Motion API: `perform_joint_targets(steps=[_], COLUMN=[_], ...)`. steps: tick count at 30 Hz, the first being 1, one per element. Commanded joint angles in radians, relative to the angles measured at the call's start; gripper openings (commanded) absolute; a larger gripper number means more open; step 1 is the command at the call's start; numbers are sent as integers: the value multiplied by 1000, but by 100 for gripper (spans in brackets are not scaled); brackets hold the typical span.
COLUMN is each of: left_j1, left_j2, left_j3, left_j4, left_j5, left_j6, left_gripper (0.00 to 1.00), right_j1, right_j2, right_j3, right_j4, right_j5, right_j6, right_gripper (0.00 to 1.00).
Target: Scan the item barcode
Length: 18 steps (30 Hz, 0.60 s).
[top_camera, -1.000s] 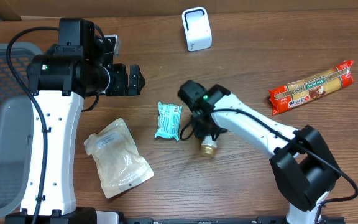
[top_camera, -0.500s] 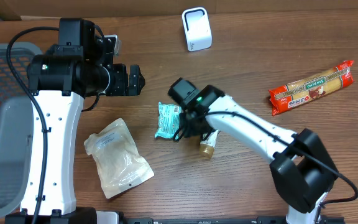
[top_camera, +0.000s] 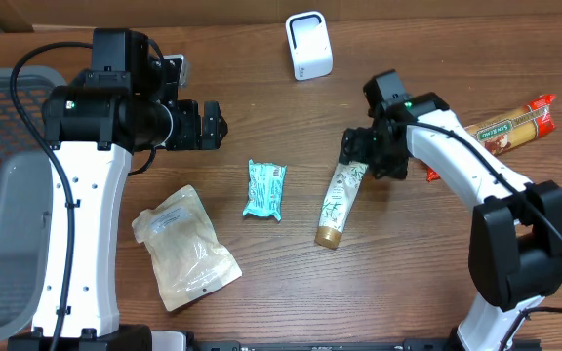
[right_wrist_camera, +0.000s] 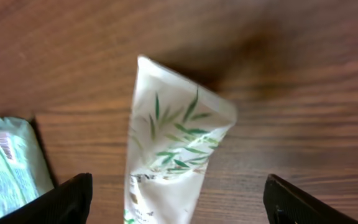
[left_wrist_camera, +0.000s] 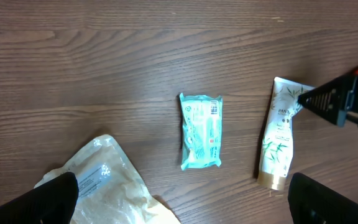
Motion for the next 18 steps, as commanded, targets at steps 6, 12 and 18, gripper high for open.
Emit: perform_joint_targets(steps=[6,12,18], left_j1=[3,3,3], left_j2=[-24,-24,-24], left_j3=[27,27,27], left_j4=[1,1,1], left_j5=[16,16,16], left_j6=[19,19,19], left_gripper=[100,100,100], right_j1=[10,10,10], right_j2=[58,75,75], right_j3=[-125,-167,-165], right_j4=[159,211,219], right_j5=[-257,-261,-262], right_j6=[-37,4,-6], right_gripper=[88,66,43])
